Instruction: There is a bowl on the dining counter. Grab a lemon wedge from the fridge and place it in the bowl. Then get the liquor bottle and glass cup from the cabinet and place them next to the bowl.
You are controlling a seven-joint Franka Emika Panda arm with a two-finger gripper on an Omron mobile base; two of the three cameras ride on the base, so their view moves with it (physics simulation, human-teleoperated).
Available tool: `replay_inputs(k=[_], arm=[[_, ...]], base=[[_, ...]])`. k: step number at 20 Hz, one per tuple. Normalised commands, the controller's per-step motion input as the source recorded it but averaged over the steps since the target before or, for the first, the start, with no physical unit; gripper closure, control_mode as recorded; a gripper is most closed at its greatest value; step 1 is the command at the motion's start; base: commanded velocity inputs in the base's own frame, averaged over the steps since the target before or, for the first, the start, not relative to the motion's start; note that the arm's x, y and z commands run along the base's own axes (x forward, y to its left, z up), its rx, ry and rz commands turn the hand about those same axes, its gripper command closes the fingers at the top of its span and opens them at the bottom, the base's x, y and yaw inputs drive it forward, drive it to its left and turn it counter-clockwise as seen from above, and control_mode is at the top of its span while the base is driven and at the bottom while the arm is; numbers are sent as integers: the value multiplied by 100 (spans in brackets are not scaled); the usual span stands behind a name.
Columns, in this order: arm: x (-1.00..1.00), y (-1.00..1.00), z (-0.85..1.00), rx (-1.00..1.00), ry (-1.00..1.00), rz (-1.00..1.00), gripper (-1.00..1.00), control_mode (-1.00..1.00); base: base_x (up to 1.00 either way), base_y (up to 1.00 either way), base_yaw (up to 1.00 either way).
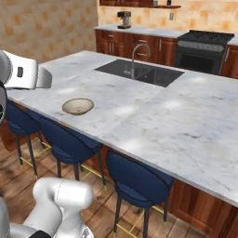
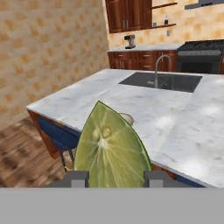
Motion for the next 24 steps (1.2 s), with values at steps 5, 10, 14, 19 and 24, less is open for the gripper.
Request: replay_inputs(k=[5, 10, 14, 19, 24], arm=[[0, 0, 0, 0, 0, 0, 100, 100], [0, 0, 0, 0, 0, 0, 100, 100], [0, 0, 0, 0, 0, 0, 100, 100], [0, 0, 0, 0, 0, 0, 100, 100], [0, 0, 0, 0, 0, 0, 100, 100]], base=[[50, 100, -33], [51, 97, -34], [58, 79, -33], [68, 9, -31], [66, -2, -35]])
